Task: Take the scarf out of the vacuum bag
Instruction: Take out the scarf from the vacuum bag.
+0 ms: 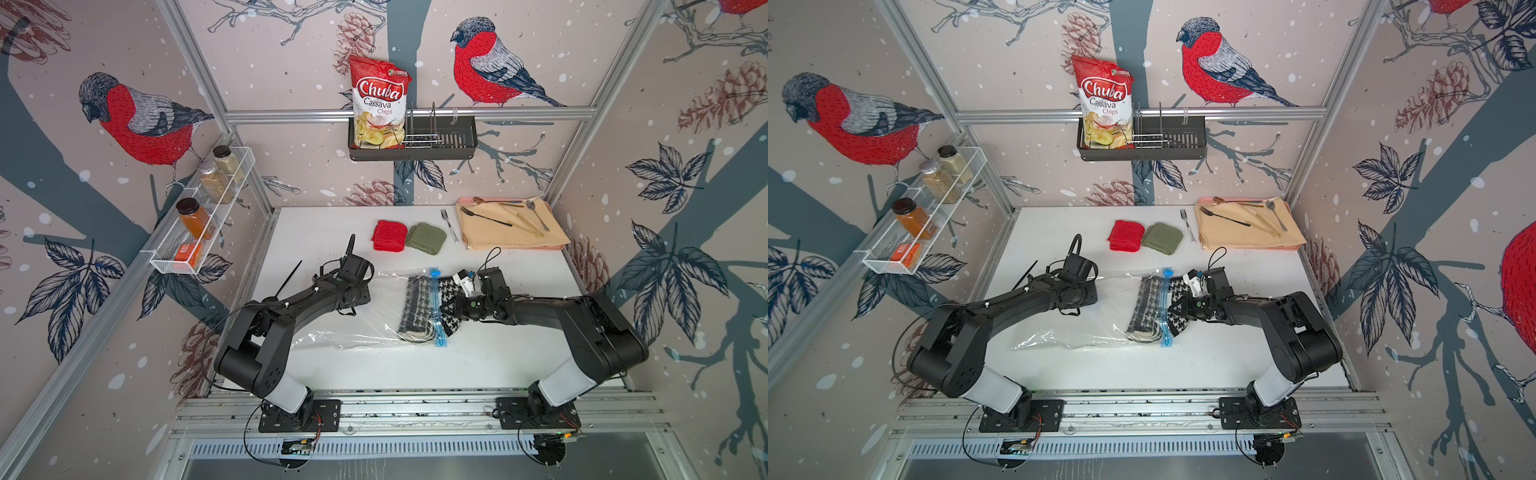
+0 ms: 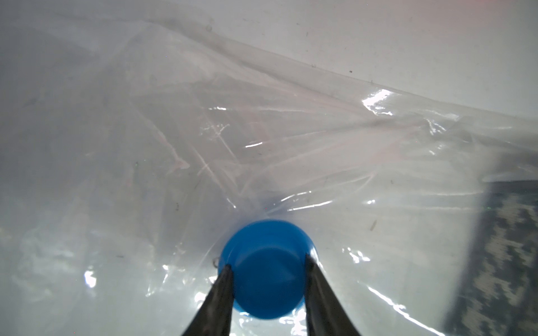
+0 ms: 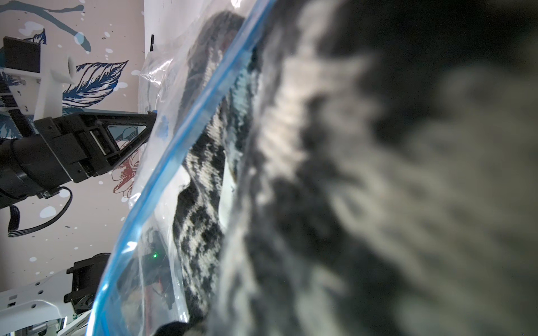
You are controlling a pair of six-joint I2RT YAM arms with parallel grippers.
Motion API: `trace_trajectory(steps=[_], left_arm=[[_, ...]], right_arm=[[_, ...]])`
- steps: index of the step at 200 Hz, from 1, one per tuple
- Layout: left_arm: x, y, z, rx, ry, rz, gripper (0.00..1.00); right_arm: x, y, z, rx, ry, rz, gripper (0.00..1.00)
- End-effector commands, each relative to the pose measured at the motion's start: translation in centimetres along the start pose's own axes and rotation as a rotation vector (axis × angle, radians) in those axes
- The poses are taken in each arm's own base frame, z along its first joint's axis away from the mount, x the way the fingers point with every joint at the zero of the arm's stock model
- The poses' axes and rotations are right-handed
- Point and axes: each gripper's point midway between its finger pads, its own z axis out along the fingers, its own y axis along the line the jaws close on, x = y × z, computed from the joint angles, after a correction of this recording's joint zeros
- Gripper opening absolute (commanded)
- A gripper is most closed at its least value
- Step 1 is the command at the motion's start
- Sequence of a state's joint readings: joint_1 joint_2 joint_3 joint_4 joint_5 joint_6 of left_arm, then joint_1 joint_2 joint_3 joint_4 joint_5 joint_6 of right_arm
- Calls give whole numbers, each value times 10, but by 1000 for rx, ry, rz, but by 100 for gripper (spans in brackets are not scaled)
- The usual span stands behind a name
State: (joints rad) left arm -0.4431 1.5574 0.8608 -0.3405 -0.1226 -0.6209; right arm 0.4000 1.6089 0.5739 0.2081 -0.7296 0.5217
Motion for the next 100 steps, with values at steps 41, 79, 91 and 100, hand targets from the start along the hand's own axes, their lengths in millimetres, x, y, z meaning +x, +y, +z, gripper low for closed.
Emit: trace_trajectory(steps=[41, 79, 91, 100], left_arm=[[-7, 12, -2, -52, -31, -20, 10], [-9, 13, -4, -57, -34, -23, 10], [-10, 12, -6, -53, -40, -24, 10], [-10, 12, -7, -54, -38, -25, 10]], right_arm=[[2, -6, -3, 26, 0, 4, 0], [3, -7, -4, 32, -4, 8, 0], [3, -7, -4, 33, -3, 8, 0], [3, -8, -4, 34, -2, 11, 0]])
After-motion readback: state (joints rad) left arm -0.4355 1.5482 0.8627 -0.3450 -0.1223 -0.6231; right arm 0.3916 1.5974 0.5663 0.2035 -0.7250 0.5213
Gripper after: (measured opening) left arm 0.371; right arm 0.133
